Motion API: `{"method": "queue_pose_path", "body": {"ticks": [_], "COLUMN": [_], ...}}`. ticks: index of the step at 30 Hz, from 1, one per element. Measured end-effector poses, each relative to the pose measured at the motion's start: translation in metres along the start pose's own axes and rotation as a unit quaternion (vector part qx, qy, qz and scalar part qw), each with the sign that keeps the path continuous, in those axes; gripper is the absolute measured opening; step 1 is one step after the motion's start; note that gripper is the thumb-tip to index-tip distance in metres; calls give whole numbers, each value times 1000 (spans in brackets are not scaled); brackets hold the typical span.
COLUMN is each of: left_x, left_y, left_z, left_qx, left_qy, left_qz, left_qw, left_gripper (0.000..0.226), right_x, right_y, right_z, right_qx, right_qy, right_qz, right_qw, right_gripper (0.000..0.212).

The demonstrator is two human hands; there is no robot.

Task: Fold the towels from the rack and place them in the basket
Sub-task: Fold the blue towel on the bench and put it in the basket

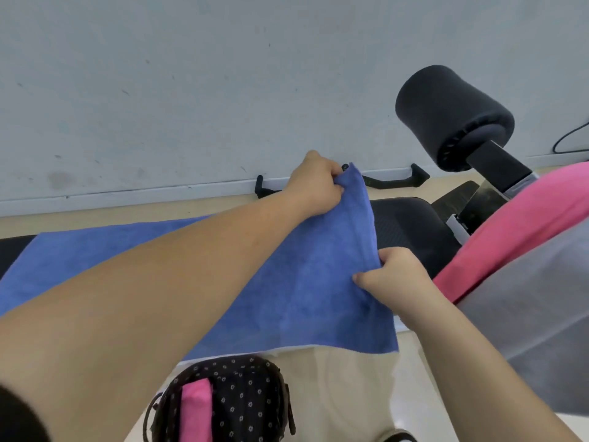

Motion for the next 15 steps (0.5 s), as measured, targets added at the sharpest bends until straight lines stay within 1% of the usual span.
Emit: {"method": "queue_pose_path", "body": {"ticks": [2,3,5,7,9,10,12,13,14,15], "left_x": [-8,-14,-27,-39,-47,-46,-44,-46,-50,-52], "left_y": [11,16,23,24,21,15,0,-8,-16,-24], "left_z": [-1,0,3,7,13,12,10,10,12,13], "left_qx": [7,18,40,56,48,37,-8,-40,-65,-76], "left_qy": [-5,-13,-9,15,20,21,52,87,133,182], "left_qz": [-5,-6,6,47,64,51,0,4,47,107], "left_qw": [1000,1000,999,997,997,998,999,995,988,975], "left_gripper": [35,31,22,6,42,52,53,49,45,45], "right_x": [10,16,24,29,32,32,34,35,36,37], "right_y": [2,4,9,11,11,11,12,12,11,10], "right_z": [-12,-19,-31,-38,-40,-41,-43,-44,-45,-45], "right_qx": [-26,-28,-16,6,21,23,22,19,15,11], "right_qy": [10,23,30,-20,-84,-111,-147,-156,-160,-165], "right_qz": [9,0,-42,-87,-103,-105,-113,-118,-119,-118], "right_qw": [1000,999,999,996,991,988,982,981,980,979], "right_gripper": [29,27,23,19,17,19,29,34,38,41]}}
Point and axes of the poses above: each hand's wrist, its own y-axis towards the middle knuckle, its own x-axis out of the back of the hand, z = x × y, the point moved 1 cm from there along y, towards the middle knuckle, and after that the axes turned 4 degrees about -x, right-handed, at the moved point
